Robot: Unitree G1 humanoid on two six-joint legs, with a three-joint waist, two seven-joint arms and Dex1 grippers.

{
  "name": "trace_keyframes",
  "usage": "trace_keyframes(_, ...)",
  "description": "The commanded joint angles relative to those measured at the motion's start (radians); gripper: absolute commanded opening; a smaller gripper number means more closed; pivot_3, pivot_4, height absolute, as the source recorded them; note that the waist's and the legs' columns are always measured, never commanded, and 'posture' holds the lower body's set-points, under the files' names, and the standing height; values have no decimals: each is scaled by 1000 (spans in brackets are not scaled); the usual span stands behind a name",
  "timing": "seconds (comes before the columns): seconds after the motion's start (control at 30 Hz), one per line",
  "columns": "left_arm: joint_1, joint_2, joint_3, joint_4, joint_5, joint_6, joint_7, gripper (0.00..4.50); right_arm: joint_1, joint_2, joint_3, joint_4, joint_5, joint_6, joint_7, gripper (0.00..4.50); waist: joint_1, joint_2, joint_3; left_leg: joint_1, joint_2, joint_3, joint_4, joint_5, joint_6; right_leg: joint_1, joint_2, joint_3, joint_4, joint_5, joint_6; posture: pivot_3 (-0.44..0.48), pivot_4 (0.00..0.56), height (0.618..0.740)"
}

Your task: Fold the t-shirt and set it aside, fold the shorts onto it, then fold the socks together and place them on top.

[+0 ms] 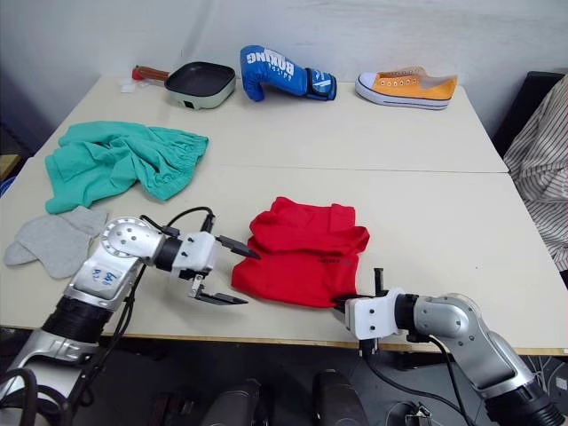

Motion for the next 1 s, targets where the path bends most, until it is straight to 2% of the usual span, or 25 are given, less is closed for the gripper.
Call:
trace_keyframes(0.03, -40, -20, -22, 85, 71, -127, 31, 4056, -12, 7, -1, -9, 4, 3, -2, 0, 1, 0, 0, 0, 0, 0, 0, 0, 0, 0, 0, 0, 0, 0, 0, 0, 150, 740)
trace_keyframes(0.17, -45, -23, -25, 145, 86, -168, 29, 2878, -25, 7, -1, -11, 8, -8, 2, 0, 0, 0, 0, 0, 0, 0, 0, 0, 0, 0, 0, 0, 0, 0, 0, 0, 150, 740)
trace_keyframes(0.4, -49, -29, -21, 156, 85, -166, 31, 561, -50, 6, 3, -8, 17, -34, 20, 0, 0, 0, 0, 0, 0, 0, 0, 0, 0, 0, 0, 0, 0, 0, 0, 0, 150, 740)
trace_keyframes(0.47, -48, -25, -18, 143, 73, -149, 21, 45, -53, 7, 3, -9, 19, -39, 24, 0, 1, 0, 0, 0, 0, 0, 0, 0, 0, 0, 0, 0, 0, 0, 0, 0, 150, 740)
trace_keyframes(0.6, 16, 35, 1, 10, 8, -49, -33, 45, -72, 10, 6, -8, 28, -50, 36, 0, -4, 0, 0, 0, 0, 0, 0, 0, 0, 0, 0, 0, 1, 0, 0, 0, 150, 740)
trace_keyframes(0.77, 165, 155, 43, -227, -69, 102, -59, 45, -78, 3, 6, -17, 56, -65, 59, 0, -3, 0, 0, 0, 1, 0, -1, 0, 0, 0, 0, 0, 1, 0, 0, 0, 150, 740)
trace_keyframes(0.87, 209, 176, 53, -269, -36, 73, -19, 45, -71, -4, 8, -27, 60, -71, 70, 0, 4, 0, 0, 0, 1, 0, -1, 0, 0, 0, 0, 0, -1, 0, 0, 0, 150, 740)
trace_keyframes(0.93, 225, 153, 51, -255, 36, 31, 73, 45, -53, -1, 9, -39, 58, -70, 66, 0, 10, 0, 0, 0, 1, 0, 0, -1, 1, 1, 0, 0, -2, 0, 0, 0, 150, 740)
trace_keyframes(1.0, 235, 122, 53, -241, 52, 38, 136, 45, -37, 0, 14, -48, 63, -50, 70, 0, 18, 0, 0, 0, 1, 0, 0, -1, 2, 1, 0, 0, -2, 0, 0, 0, 150, 740)
